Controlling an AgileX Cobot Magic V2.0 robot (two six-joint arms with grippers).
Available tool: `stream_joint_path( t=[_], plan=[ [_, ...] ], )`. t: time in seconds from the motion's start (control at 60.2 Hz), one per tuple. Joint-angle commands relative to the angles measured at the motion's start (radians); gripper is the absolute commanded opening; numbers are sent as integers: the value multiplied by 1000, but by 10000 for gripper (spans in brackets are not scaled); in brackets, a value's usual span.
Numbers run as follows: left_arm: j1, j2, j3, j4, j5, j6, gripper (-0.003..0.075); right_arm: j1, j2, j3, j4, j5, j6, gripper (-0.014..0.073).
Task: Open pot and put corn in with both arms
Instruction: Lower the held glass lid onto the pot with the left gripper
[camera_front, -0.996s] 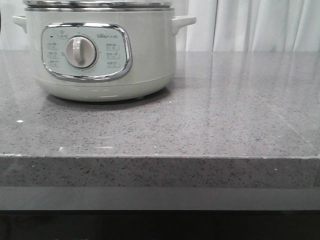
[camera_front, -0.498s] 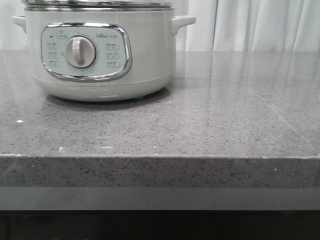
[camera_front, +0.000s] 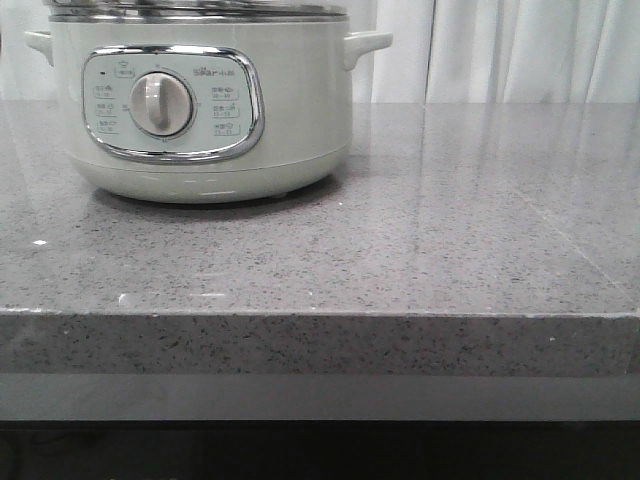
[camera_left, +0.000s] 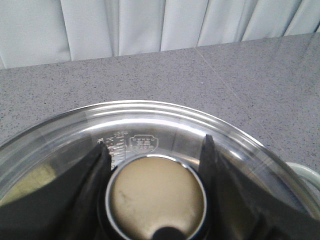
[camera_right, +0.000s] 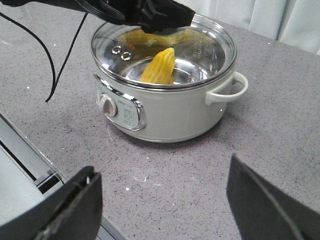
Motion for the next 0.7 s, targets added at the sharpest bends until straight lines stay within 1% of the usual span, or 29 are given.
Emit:
stream_joint_path(
  t=[0.0, 0.1, 0.166, 0.232, 0.515, 0.614, 0.681],
  plan=[
    [-11, -55, -35, -4, -74, -13, 334, -4, -8, -25, -7, -78, 0, 541],
    [-5, -55, -35, -4, -74, -13, 405, -4, -8, -25, -7, -78, 0, 541],
    [-5, -55, -35, -4, -74, -13, 467, -4, -8, -25, -7, -78, 0, 541],
    [-5, -55, -35, -4, -74, -13, 508, -4, -8, -25, -7, -78, 0, 541],
    [-5, -76, -64, 13, -51, -13, 511, -4, -8, -25, -7, -78, 0, 541],
    [-5, -104, -83, 22, -26, -13, 511, -4, -8, -25, -7, -78, 0, 541],
    [-4, -132, -98, 43, 17, -13, 511, -4, -8, -25, -7, -78, 0, 541]
  ],
)
